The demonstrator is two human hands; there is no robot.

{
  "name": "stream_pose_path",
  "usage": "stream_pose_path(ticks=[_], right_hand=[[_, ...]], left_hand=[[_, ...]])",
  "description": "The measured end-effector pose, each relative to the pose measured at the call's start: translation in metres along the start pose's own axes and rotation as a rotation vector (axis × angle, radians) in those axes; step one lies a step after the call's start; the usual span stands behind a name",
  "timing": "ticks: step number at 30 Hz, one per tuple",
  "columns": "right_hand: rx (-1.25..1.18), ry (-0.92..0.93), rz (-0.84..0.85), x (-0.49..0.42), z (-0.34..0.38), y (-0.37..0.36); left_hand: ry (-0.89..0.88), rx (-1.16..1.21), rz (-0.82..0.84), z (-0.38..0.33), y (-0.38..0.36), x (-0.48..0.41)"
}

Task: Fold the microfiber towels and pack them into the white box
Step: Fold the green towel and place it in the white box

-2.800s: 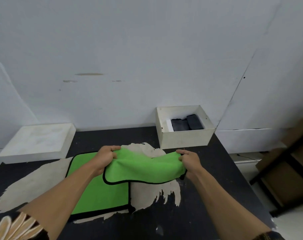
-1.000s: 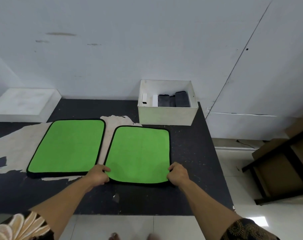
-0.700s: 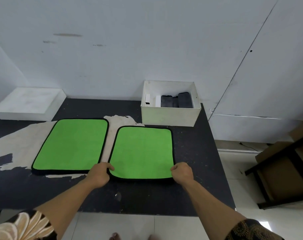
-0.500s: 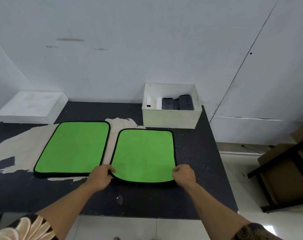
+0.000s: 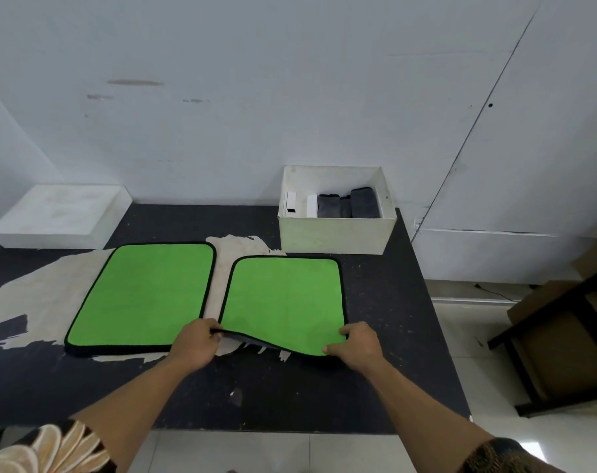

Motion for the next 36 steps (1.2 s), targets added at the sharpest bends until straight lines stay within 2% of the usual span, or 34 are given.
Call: stream_pose_path(ticks=[7, 12, 14, 19, 24, 36], right_hand=[[0.302, 0.184, 0.069, 0.004, 0.015, -0.018], [0.454, 0.311, -0.124, 0.010, 0.027, -0.010], [0.496, 0.345, -0.152, 0.012, 0.028, -0.009], [0.568, 0.361, -0.108, 0.017, 0.020, -0.013], [0.524, 0.332, -0.098, 0.026, 0.011, -0.014], [0.516, 0.183, -0.071, 0.043, 0.008, -0.024]], left_hand=[[0.002, 0.025, -0.054, -0.001, 0.007, -0.004], [-0.028, -0.005, -0.076, -0.003, 0.008, -0.005], [-0.053, -0.020, -0.067, -0.005, 0.008, -0.004], [-0.188, -0.202, -0.016, -0.010, 0.003, 0.010], [-0.263, -0.350, 0.082, -0.002, -0.016, 0.024], [-0.362, -0.391, 0.201, 0.008, -0.029, 0.027]])
Point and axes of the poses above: each hand's wrist, its own x-axis away from the middle knuckle, its own y-axis out of the back of the hand, z = x × y, the point moved 10 cm from there along -x, towards the middle knuckle
